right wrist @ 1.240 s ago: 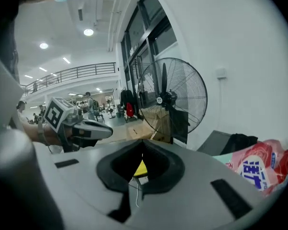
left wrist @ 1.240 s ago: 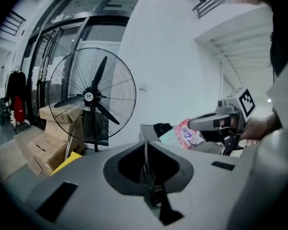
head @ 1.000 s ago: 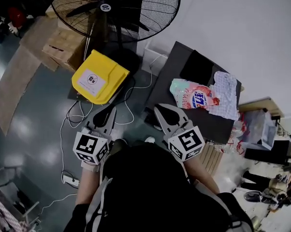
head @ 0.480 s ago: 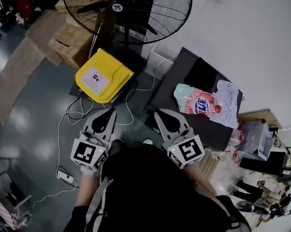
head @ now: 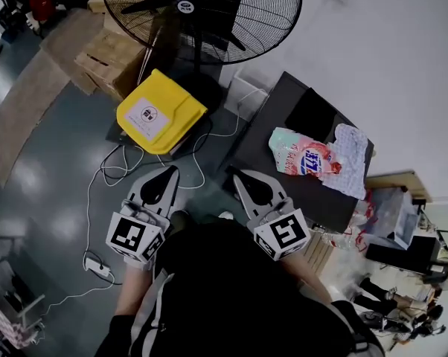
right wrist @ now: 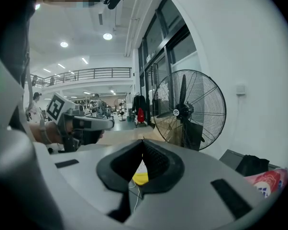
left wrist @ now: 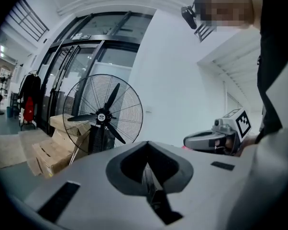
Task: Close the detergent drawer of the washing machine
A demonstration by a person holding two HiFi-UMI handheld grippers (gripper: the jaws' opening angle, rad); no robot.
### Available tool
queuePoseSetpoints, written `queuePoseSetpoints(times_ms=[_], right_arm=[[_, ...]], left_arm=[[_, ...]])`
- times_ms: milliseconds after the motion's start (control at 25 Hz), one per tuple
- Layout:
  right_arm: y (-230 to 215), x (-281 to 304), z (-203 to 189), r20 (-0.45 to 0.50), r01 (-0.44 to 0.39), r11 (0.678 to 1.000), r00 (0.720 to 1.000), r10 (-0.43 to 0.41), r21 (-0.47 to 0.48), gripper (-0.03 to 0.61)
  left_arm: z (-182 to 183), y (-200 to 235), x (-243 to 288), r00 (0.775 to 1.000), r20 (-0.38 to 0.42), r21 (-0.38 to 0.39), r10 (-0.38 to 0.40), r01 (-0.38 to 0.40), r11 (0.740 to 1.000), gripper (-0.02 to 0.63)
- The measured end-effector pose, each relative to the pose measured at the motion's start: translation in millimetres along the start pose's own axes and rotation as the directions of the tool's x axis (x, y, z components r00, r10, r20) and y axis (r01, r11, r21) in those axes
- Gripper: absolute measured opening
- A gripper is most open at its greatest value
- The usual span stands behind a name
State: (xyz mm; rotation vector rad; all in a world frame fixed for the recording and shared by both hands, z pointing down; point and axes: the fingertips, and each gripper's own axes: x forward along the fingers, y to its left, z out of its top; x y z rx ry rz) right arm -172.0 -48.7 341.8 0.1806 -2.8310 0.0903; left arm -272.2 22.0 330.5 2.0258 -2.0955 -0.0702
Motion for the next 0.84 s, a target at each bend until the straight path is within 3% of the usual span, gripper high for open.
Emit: queuePoseSetpoints(times_ms=[280, 840], right_arm=[[-3.2, -2.6, -2.0, 0.003, 0.017, 1.0, 1.0, -0.017, 0.009, 0.014], [-8.2, -8.8, -9.6, 0.001, 0.022, 1.0, 1.0, -0.022, 0.022, 0.015]], left_arm=[[-4.1, -5.4, 4.7, 1.0, -0.013, -0.001, -0.022, 0.022, 1.0, 0.011], [-12.4, -10.8, 11.4, 0.999, -0.053, 0.019, 0.01, -0.009, 1.0, 0.011]])
